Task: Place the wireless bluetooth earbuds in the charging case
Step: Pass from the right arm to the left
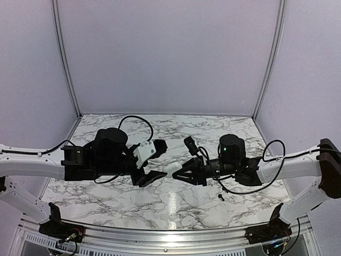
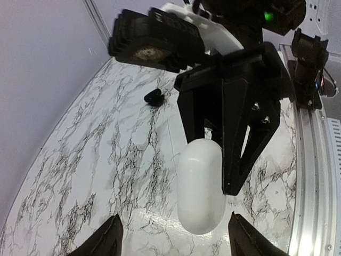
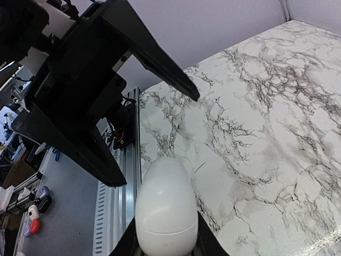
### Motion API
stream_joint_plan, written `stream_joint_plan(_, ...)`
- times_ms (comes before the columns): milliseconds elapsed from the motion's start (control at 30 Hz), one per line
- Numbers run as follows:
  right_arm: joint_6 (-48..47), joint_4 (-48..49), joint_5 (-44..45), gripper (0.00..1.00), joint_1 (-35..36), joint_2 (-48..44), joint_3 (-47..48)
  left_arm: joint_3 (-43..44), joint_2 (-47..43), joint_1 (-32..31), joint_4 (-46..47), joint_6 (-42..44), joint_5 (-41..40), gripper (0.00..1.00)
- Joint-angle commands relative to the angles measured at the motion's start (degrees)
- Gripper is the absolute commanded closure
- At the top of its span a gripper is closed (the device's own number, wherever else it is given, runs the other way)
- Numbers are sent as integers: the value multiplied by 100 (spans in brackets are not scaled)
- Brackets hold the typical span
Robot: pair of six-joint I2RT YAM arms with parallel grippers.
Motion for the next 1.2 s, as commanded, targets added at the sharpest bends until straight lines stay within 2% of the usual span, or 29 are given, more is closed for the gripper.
stream_joint_plan(0, 334, 299, 32, 100, 1, 162, 144, 257, 344, -189, -144, 477, -288, 30)
stream_joint_plan(700, 824, 820, -98, 100, 50, 511, 202, 603, 983, -393, -290, 869, -645, 40)
stream_joint_plan(1167, 908, 921, -192, 100, 54, 525, 211, 607, 1029, -393, -465, 900, -909, 65)
